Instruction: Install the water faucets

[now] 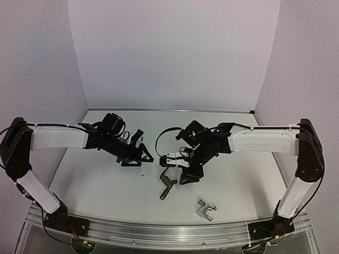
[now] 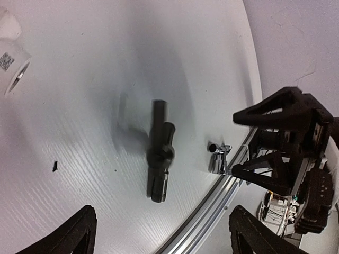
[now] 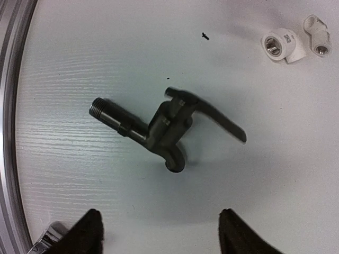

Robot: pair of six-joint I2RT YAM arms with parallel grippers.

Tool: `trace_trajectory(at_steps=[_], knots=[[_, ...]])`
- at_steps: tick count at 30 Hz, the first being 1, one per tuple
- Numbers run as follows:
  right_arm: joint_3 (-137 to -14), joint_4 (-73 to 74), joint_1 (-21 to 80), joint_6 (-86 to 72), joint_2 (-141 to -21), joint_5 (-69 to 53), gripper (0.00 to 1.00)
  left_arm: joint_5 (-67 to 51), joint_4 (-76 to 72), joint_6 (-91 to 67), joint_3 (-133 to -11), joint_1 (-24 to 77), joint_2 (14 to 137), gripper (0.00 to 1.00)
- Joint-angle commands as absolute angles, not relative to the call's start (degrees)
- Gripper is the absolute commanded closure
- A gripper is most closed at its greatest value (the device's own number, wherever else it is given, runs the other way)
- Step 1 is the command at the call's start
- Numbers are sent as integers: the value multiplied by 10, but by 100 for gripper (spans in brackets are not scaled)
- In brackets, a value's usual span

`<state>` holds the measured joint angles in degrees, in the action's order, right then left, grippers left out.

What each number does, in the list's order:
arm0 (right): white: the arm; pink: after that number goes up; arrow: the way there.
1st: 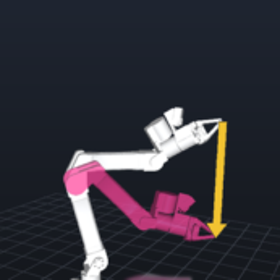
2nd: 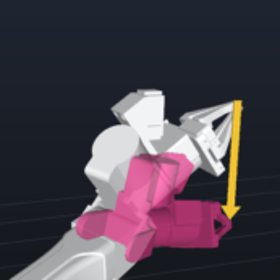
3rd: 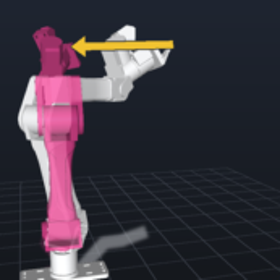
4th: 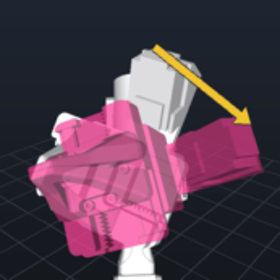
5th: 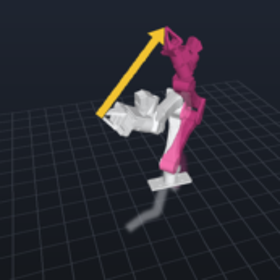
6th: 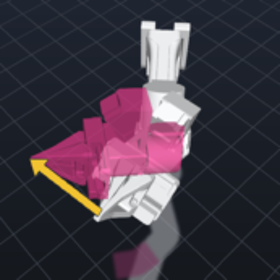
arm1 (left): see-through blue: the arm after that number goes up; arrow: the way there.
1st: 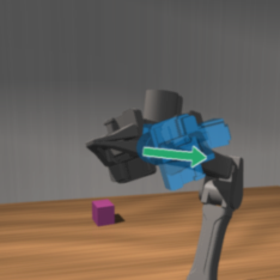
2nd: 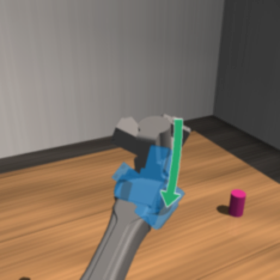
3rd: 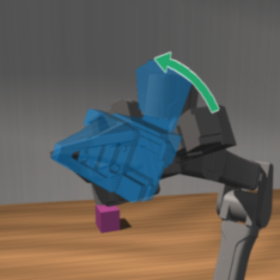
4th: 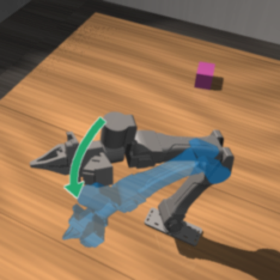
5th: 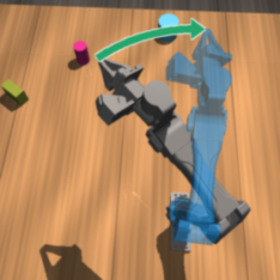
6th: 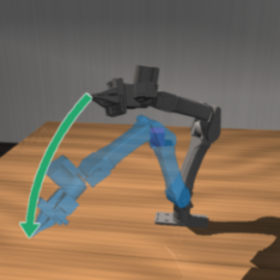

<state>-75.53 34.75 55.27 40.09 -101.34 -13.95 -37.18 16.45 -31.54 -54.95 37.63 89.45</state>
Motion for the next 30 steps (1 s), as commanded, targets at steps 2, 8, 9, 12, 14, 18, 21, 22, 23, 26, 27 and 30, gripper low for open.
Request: trace_trajectory(at_steps=[2, 8, 9, 12, 14, 18, 21, 22, 23, 26, 27, 30], knots=[[-764, 345, 552, 389, -1002, -163, 4, -338, 147, -328, -528, 378, 855, 12], [-746, 334, 515, 340, -1020, -221, 13, -240, 177, -330, -532, 435, 860, 18], [-743, 332, 500, 332, -1018, -237, 13, -223, 186, -330, -537, 458, 864, 19], [-742, 332, 439, 306, -1012, -292, 14, -159, 221, -338, -557, 509, 881, 26], [-743, 331, 409, 292, -1005, -315, 14, -120, 245, -344, -571, 544, 900, 31], [-740, 331, 371, 270, -997, -344, 14, -59, 286, -351, -619, 599, 958, 36], [-740, 331, 350, 249, -1000, -369, 14, -28, 316, -351, -669, 625, 1013, 40], [-740, 331, 342, 243, -1001, -380, 14, -15, 330, -348, -688, 633, 1033, 42], [-740, 332, 335, 238, -1002, -391, 13, -1, 349, -346, -706, 641, 1051, 43], [-739, 332, 314, 227, -1002, -414, 13, 34, 398, -345, -753, 655, 1098, 46], [-738, 331, 311, 226, -1001, -416, 13, 39, 408, -346, -759, 656, 1105, 47], [-733, 331, 308, 226, -1000, -423, 13, 49, 418, -352, -770, 657, 1120, 52]])
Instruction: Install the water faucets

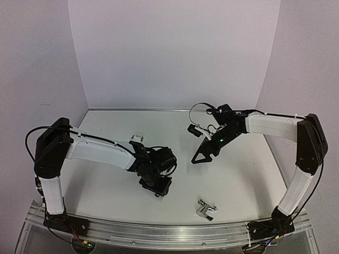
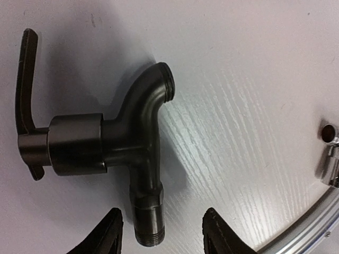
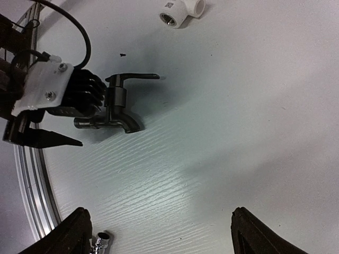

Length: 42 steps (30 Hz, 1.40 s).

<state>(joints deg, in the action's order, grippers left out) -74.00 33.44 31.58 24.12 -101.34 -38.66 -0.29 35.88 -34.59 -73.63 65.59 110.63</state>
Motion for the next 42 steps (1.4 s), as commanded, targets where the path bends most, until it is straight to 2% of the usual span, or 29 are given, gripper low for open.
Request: trace_trajectory(at_steps=[1, 10, 12, 15, 16, 24, 30, 37, 42], knots=[[-732, 331, 308, 226, -1001, -425, 13, 49, 421, -352, -774, 657, 1125, 53], [-738, 327, 306, 205, -1029, -461, 13, 50, 423, -349, -781, 657, 1169, 71], [-739, 326, 306, 199, -1039, -474, 13, 56, 419, -346, -775, 657, 1160, 79], [-736, 324, 306, 187, -1051, -496, 13, 72, 416, -338, -762, 657, 1134, 97], [-734, 324, 306, 183, -1055, -505, 13, 80, 414, -336, -755, 657, 1122, 99], [-735, 323, 305, 164, -1066, -570, 13, 143, 375, -257, -687, 657, 984, 100], [-729, 326, 306, 154, -1060, -661, 11, 138, 346, -156, -661, 665, 901, 100], [-720, 325, 348, 136, -1030, -697, 8, 134, 323, -25, -650, 696, 846, 100], [-725, 322, 379, 132, -1018, -700, 12, 138, 302, 36, -645, 723, 828, 100]])
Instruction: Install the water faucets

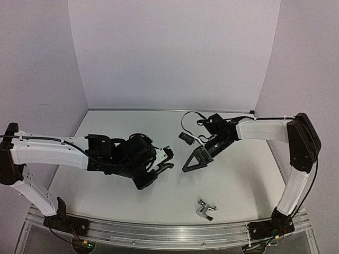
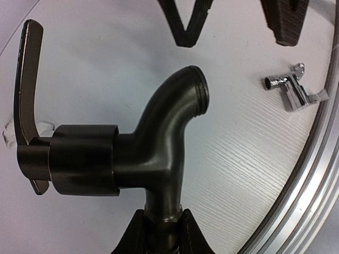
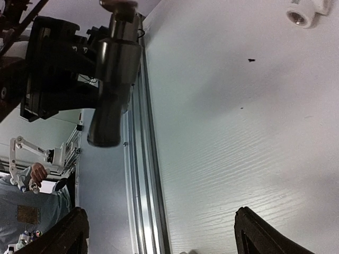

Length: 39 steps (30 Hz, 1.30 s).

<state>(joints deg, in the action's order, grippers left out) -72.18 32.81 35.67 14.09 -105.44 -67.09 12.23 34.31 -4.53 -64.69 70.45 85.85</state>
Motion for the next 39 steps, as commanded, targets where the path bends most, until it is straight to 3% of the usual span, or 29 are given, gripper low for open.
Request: trace_trajectory(at_steps=[1, 12, 17, 24, 35, 39], knots=[[-728, 321, 380, 129, -1017, -703, 13, 140, 301, 42, -645, 728, 826, 100], [-754, 290, 417, 76, -1020, -693, 26, 196, 278, 78, -651, 763, 838, 100], [-766, 294, 400, 82, -995, -675, 25, 199, 268, 87, -621, 765, 798, 100], [-778, 290, 402, 54, -994, -667, 14, 248, 275, 146, -615, 800, 805, 100], [-752, 207, 439, -25, -961, -639, 19, 310, 248, 147, -630, 811, 839, 100], [-736, 181, 441, -42, -964, -638, 27, 335, 228, 142, -622, 811, 831, 100]])
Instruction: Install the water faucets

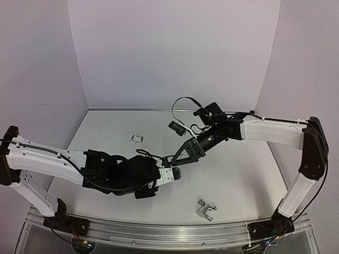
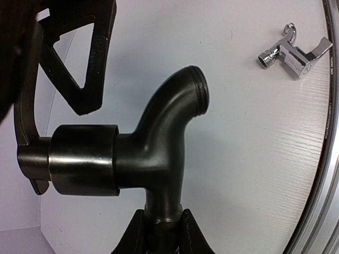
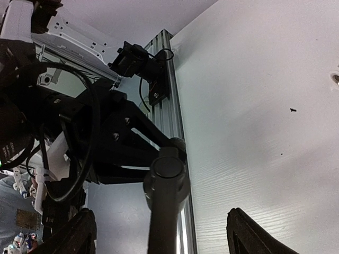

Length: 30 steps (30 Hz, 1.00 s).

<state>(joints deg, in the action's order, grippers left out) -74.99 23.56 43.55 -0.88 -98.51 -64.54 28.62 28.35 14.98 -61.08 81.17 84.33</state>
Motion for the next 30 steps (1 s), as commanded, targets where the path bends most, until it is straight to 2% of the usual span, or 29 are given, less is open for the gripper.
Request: trace_trajectory(at_steps=[1, 5, 10, 18, 19, 21, 23, 27, 30], knots=[[-735, 178, 441, -44, -968, -640, 30, 336, 220, 145, -619, 812, 826, 100], [-736, 165, 450, -55, -980, -644, 41, 342, 208, 154, -616, 811, 817, 100], [-741, 157, 463, -60, -987, -648, 61, 346, 208, 158, -626, 812, 829, 100], [-739, 151, 465, -60, -989, -650, 76, 356, 182, 156, -620, 811, 818, 100], [-740, 151, 465, -61, -989, -651, 75, 360, 182, 154, -621, 811, 818, 100], [-741, 150, 465, -64, -990, -653, 65, 369, 179, 149, -623, 811, 820, 100], [-741, 148, 465, -65, -990, -654, 60, 377, 177, 145, -624, 811, 823, 100], [-740, 144, 465, -70, -988, -647, 60, 395, 177, 130, -632, 806, 827, 100], [-742, 138, 465, -77, -988, -647, 66, 392, 175, 130, -634, 806, 829, 100]])
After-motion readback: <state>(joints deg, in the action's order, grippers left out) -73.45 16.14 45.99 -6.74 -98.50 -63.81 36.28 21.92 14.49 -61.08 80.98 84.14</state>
